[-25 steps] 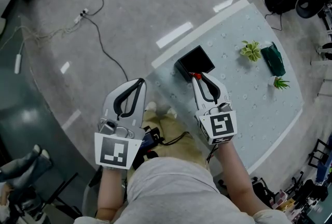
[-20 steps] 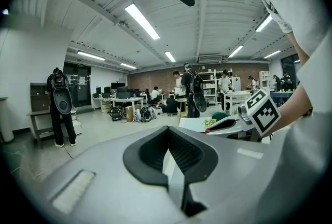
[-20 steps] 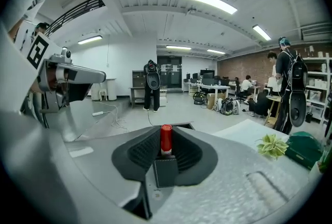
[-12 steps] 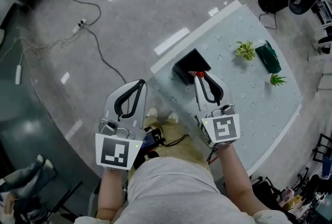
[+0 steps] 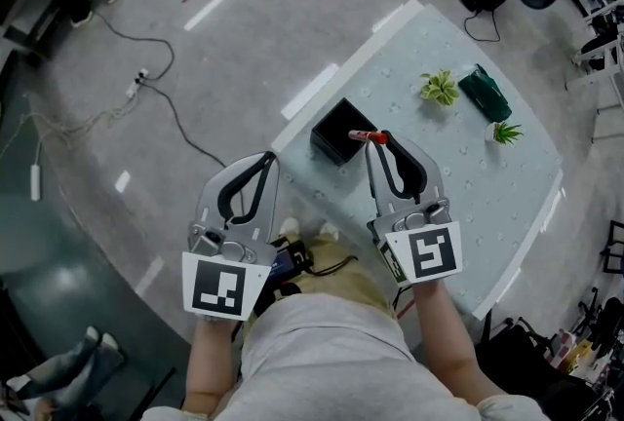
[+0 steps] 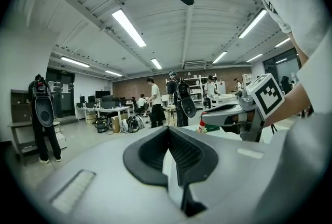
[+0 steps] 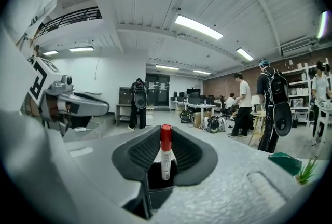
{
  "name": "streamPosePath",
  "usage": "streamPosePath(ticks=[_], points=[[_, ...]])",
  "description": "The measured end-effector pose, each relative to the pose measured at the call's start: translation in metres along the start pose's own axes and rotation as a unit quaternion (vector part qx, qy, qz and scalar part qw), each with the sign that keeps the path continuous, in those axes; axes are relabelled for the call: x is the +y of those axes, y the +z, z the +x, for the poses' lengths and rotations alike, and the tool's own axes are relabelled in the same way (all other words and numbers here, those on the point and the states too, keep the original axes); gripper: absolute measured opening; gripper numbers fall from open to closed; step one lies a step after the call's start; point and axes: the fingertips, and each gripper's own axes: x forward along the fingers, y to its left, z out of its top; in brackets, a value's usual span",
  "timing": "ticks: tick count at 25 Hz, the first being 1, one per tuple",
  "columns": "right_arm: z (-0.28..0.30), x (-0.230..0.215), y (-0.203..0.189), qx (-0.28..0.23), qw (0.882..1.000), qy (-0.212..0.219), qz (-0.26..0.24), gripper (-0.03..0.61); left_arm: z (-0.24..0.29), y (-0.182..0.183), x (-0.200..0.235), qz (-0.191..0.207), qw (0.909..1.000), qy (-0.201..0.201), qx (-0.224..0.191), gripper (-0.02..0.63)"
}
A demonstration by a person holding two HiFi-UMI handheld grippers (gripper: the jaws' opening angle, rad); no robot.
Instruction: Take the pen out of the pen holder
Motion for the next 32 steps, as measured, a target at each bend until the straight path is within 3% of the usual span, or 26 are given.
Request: streamPosePath(ticks=[14, 32], points=[[-0.045, -0.034, 0.026, -0.027, 0.995, -0.092, 0.015, 0.063, 0.030, 0.029, -0.030, 0.029, 0.9953, -0.087, -0.032, 0.012], [-0.127, -0.073, 0.004, 0.012, 0.973, -0.227, 0.026, 0.063, 0.066, 0.045, -0.098, 0.045, 0.9727, -0.222, -0.048, 0.012]])
